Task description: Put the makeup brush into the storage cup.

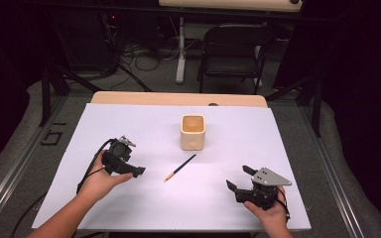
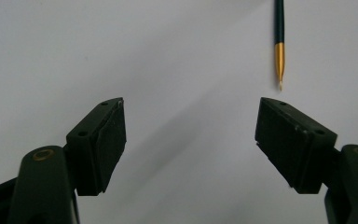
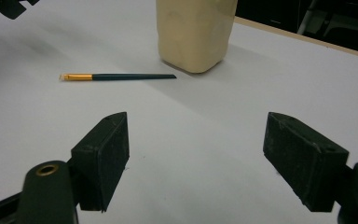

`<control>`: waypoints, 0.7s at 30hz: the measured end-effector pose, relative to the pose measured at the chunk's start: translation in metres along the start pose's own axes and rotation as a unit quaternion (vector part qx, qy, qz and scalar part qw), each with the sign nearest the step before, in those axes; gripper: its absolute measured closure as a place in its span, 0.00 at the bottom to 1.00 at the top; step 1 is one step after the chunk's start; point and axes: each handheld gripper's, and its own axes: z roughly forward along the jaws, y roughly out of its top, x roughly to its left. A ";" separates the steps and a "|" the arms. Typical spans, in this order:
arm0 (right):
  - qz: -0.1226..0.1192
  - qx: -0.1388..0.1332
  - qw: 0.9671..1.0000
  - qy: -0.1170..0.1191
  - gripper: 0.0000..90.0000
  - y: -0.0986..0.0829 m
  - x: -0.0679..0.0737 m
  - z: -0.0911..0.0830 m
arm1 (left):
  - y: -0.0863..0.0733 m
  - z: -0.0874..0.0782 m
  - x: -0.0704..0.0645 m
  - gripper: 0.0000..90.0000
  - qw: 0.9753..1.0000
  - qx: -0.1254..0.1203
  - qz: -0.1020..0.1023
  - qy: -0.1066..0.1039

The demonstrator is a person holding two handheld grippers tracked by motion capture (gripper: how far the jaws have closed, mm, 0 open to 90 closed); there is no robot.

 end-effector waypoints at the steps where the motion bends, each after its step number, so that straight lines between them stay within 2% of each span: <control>1: -0.001 0.001 1.000 0.000 0.25 0.000 0.000 0.000 | 0.000 0.000 0.001 0.28 1.000 0.009 -0.001 0.000; 4: -0.001 0.001 1.000 0.001 0.25 0.000 0.000 0.000 | 0.001 0.002 0.002 0.29 0.999 0.041 0.001 0.007; 5: -0.001 0.001 1.000 0.001 0.25 0.000 0.000 0.000 | 0.001 0.002 0.002 0.30 0.999 0.041 0.001 0.007; 11: -0.002 0.003 1.000 0.002 0.25 0.000 0.001 0.000 | 0.001 0.005 0.001 0.32 0.996 0.083 0.007 0.015; 14: -0.002 0.004 1.000 0.003 0.25 0.000 0.001 0.001 | 0.002 0.006 0.002 0.32 0.996 0.090 0.004 0.015; 21: -0.002 0.005 1.000 0.005 0.25 0.000 0.001 0.001 | 0.003 0.008 0.004 0.33 0.992 0.124 -0.002 0.017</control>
